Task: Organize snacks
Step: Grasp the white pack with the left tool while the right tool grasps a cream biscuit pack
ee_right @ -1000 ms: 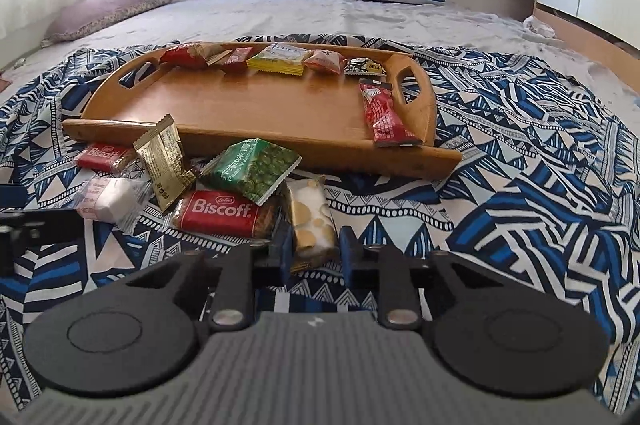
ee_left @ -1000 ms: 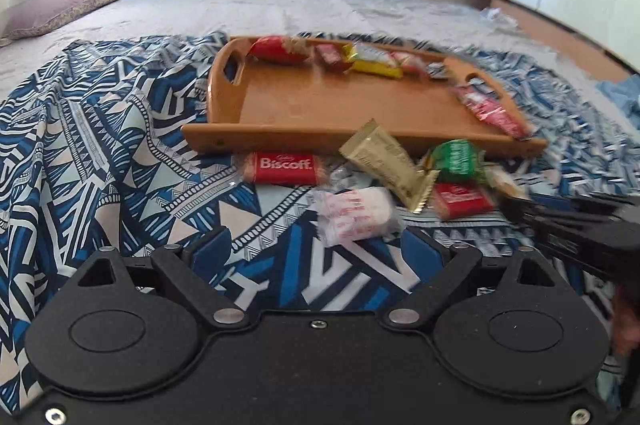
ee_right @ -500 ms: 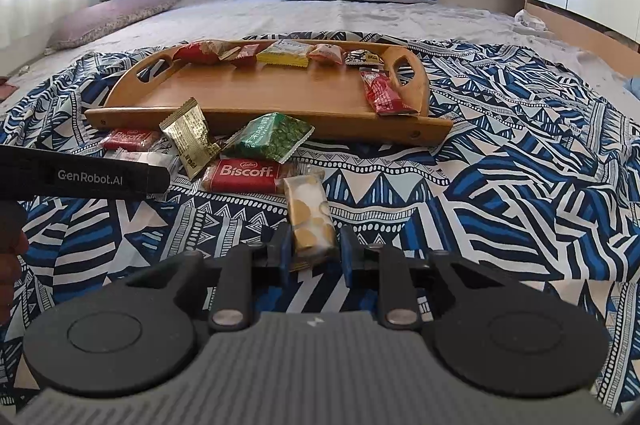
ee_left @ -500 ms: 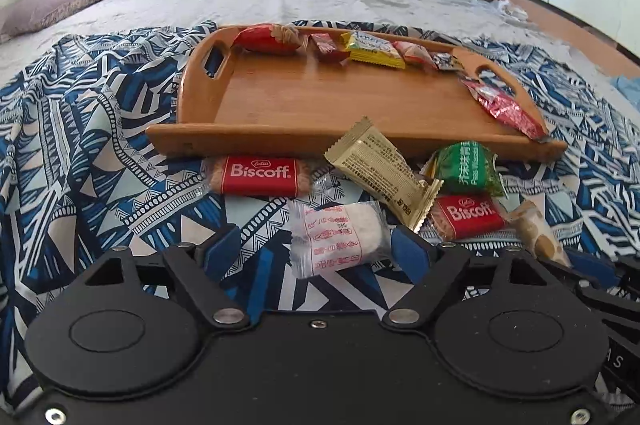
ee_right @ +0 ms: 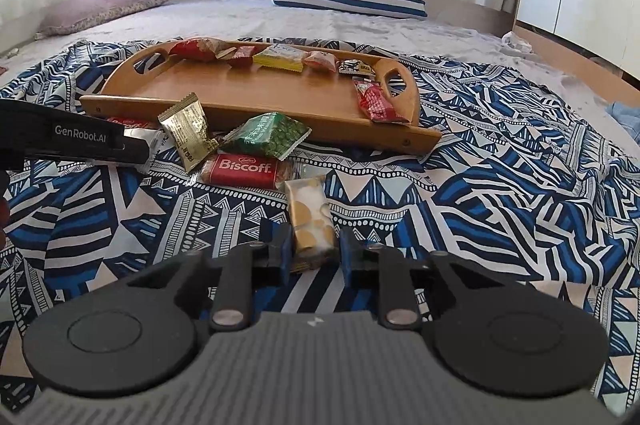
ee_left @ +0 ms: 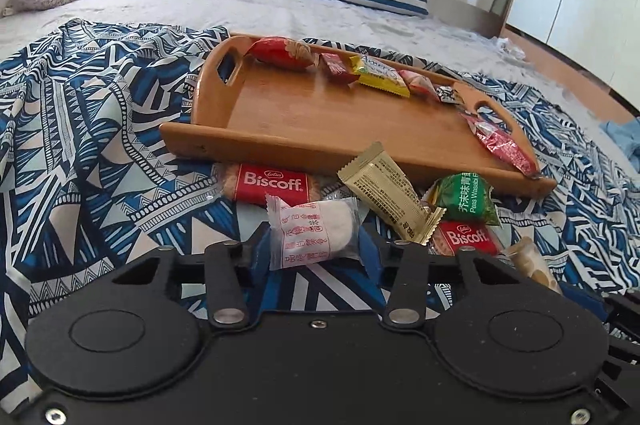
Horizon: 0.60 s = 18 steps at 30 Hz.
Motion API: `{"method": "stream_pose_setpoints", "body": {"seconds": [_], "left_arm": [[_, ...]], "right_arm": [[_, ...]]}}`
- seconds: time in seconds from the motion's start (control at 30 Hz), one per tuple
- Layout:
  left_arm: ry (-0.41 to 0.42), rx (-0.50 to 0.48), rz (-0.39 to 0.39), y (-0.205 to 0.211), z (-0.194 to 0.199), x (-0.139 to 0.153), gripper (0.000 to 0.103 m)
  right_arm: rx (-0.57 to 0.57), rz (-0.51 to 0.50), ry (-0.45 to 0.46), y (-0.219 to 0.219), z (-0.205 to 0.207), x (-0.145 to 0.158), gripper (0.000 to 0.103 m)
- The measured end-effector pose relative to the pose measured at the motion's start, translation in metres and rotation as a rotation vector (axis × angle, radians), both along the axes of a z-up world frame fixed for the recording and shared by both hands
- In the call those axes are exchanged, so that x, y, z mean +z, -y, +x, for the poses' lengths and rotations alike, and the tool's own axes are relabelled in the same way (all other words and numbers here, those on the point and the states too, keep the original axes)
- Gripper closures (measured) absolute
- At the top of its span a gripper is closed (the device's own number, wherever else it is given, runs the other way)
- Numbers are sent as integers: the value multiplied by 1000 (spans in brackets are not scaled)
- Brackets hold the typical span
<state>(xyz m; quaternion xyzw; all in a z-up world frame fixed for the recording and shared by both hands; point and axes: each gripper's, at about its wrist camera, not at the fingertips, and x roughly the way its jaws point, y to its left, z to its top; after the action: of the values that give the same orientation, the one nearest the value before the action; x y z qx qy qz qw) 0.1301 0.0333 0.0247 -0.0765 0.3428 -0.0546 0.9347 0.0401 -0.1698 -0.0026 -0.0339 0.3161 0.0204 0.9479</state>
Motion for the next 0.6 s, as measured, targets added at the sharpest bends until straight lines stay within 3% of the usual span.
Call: {"method": "stream_pose_setpoints", "body": {"seconds": [0.23,0.6], "left_arm": [[1,-32,-41,-4,-12,9,62],[60,-43,-82,-3,-23,34,61]], "right_arm": [[19,-9,-10,1,-8,3,74],[48,59,-2,4,-8,15,74]]}}
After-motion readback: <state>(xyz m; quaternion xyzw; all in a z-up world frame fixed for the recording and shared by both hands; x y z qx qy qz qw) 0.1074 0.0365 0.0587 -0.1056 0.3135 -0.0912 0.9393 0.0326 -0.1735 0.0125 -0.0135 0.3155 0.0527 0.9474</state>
